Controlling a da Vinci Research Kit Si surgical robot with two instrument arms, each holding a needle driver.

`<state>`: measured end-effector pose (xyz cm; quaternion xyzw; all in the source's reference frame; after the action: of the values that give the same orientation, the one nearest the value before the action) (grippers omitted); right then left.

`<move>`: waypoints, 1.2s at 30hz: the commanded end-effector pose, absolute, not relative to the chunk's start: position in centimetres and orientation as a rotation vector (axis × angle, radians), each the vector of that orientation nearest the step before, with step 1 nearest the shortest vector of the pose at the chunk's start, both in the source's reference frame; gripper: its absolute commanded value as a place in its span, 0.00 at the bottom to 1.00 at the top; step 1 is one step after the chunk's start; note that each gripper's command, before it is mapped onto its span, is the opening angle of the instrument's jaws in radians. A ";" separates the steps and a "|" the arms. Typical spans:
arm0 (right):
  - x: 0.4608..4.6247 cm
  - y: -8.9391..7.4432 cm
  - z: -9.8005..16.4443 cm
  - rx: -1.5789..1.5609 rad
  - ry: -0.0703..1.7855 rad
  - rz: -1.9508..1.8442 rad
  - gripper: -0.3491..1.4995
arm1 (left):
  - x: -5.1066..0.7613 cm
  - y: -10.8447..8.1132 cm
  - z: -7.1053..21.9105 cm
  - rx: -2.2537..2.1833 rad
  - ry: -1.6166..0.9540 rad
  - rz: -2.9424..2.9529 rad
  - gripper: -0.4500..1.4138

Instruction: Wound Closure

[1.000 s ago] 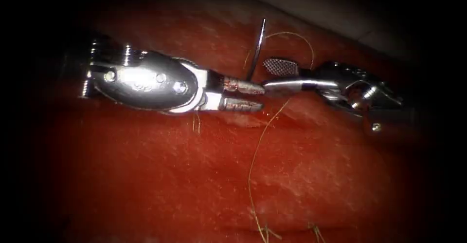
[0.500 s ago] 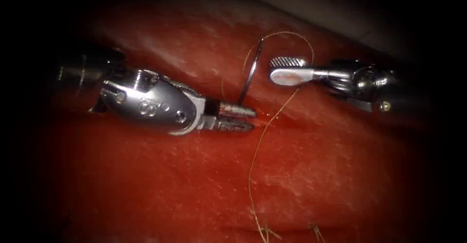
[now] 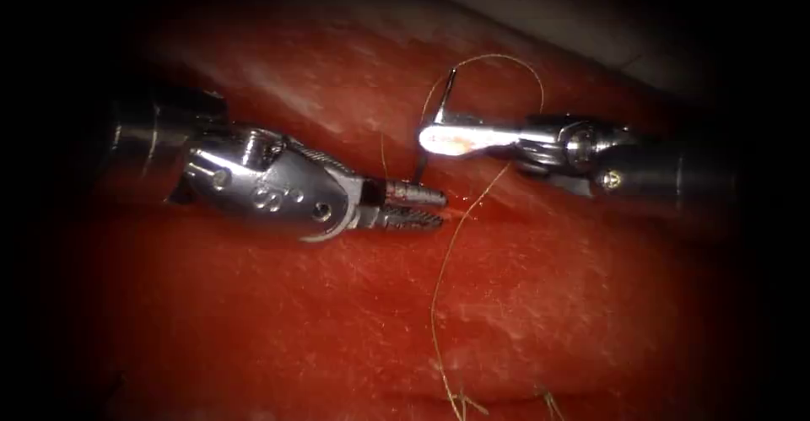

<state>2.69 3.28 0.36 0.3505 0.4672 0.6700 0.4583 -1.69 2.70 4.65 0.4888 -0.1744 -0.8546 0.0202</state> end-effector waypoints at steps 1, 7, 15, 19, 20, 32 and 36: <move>2.77 3.3 0.4 0.835 1.157 1.672 0.75 | -1.74 2.7 4.7 1.519 -0.537 -2.653 0.05; 2.78 3.3 0.3 0.802 1.160 1.702 0.68 | -1.75 2.7 4.7 1.514 -0.535 -2.649 0.05; 2.80 3.3 0.3 0.804 1.157 1.710 0.00 | -1.78 2.7 4.7 1.511 -0.538 -2.647 0.05; 2.85 3.3 0.4 0.756 1.127 1.681 0.00 | -1.79 2.7 4.6 1.512 -0.530 -2.652 0.31; 2.85 3.3 0.4 0.747 1.130 1.663 0.00 | -1.80 2.7 4.6 1.518 -0.523 -2.656 0.37; 2.76 3.3 0.4 0.672 1.176 1.583 0.00 | -1.86 2.6 4.4 1.905 0.310 -2.817 0.66; 2.70 3.4 0.5 0.609 1.213 1.608 0.00 | -1.88 2.5 4.2 1.956 0.558 -2.710 0.66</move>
<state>2.63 3.37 0.44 0.2499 0.5001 0.6639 0.4967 -1.83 2.46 4.09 0.5748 0.1730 -0.7907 -0.1202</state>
